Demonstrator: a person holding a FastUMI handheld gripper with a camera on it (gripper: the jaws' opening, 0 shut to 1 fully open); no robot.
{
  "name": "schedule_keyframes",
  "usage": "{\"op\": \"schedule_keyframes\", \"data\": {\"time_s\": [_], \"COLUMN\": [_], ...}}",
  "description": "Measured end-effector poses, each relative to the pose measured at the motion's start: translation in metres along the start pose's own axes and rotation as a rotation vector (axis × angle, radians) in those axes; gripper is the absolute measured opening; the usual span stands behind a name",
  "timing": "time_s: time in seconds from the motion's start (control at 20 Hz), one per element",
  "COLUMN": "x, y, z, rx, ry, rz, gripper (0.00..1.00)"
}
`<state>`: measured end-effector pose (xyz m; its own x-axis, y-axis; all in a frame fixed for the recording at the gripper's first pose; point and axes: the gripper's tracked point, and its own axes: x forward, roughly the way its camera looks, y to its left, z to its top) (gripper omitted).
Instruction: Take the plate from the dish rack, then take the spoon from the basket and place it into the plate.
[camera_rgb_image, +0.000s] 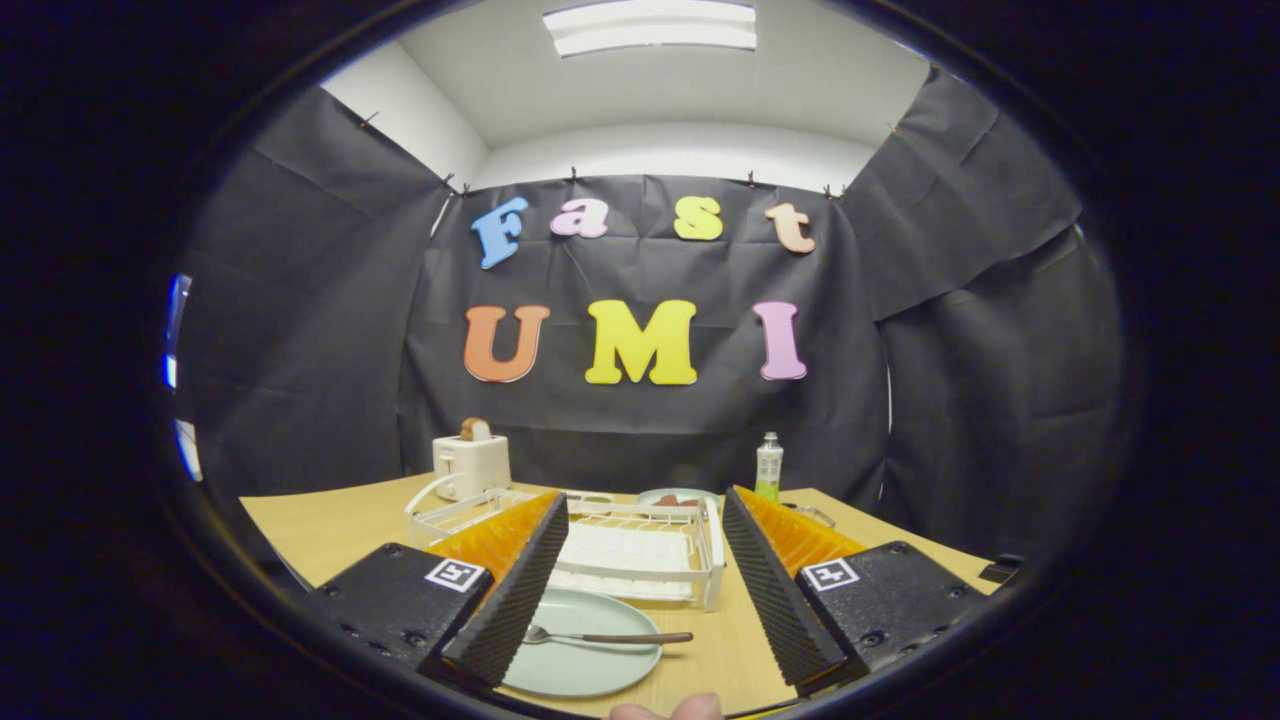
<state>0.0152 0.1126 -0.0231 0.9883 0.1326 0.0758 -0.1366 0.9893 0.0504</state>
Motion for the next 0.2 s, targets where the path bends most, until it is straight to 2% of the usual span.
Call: {"op": "schedule_keyframes", "data": {"time_s": [0.2], "x": [0.0021], "y": [0.0], "z": [-0.002], "rx": [0.008], "ry": [0.0], "rz": [0.0], "gripper": [1.0]}}
